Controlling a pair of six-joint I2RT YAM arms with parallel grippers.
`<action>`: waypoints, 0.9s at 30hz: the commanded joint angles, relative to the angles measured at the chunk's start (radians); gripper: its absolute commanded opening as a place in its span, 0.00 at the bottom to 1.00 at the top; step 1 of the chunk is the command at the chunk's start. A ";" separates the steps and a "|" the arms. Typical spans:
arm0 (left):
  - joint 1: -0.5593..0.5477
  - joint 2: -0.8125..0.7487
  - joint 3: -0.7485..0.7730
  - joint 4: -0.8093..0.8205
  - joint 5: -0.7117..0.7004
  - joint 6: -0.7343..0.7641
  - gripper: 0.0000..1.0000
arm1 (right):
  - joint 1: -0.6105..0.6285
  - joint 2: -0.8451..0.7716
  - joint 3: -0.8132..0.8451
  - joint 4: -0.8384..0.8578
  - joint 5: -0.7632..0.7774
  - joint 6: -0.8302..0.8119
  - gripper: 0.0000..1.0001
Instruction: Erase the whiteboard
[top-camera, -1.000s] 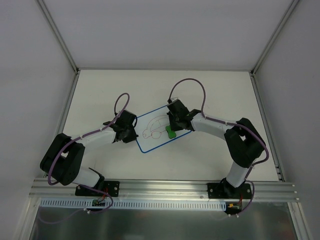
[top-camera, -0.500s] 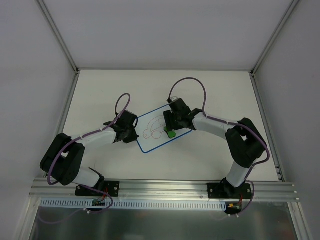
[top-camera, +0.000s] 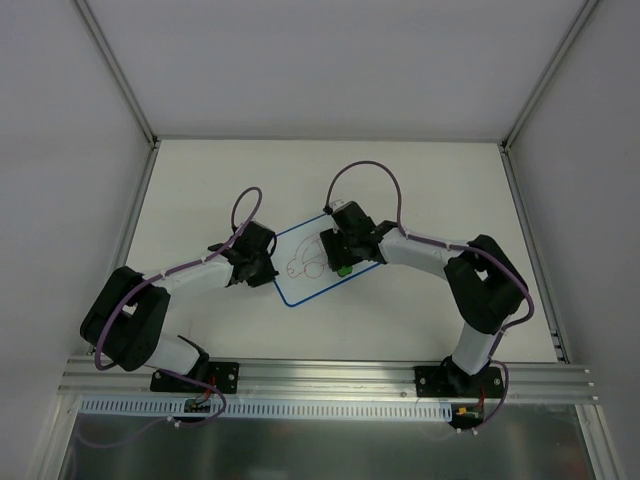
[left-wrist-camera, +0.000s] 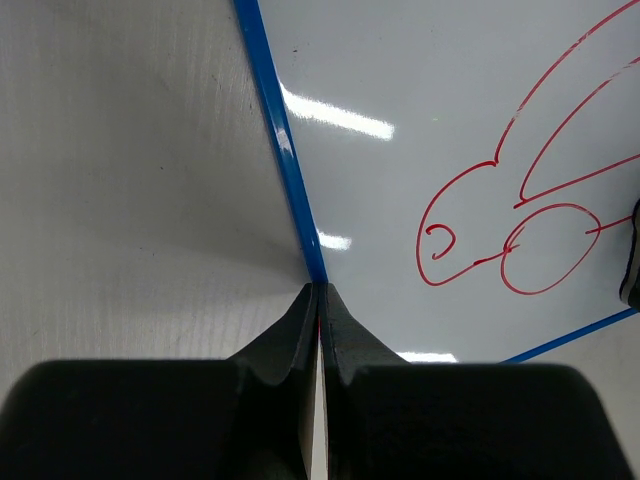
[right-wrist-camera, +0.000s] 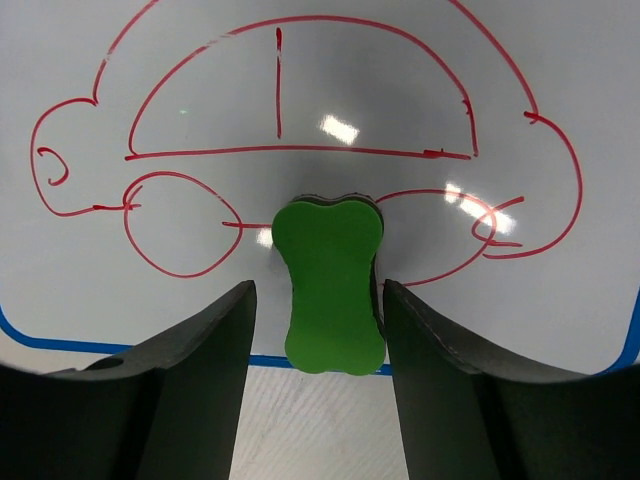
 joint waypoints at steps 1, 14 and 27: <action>-0.017 0.032 -0.031 -0.116 0.003 0.024 0.00 | 0.018 0.026 0.028 -0.009 0.012 -0.031 0.56; -0.018 0.038 -0.029 -0.116 0.006 0.024 0.00 | 0.026 0.034 0.028 -0.021 0.058 -0.044 0.52; -0.021 0.042 -0.029 -0.116 0.004 0.024 0.00 | 0.039 0.024 0.065 -0.045 0.126 -0.064 0.54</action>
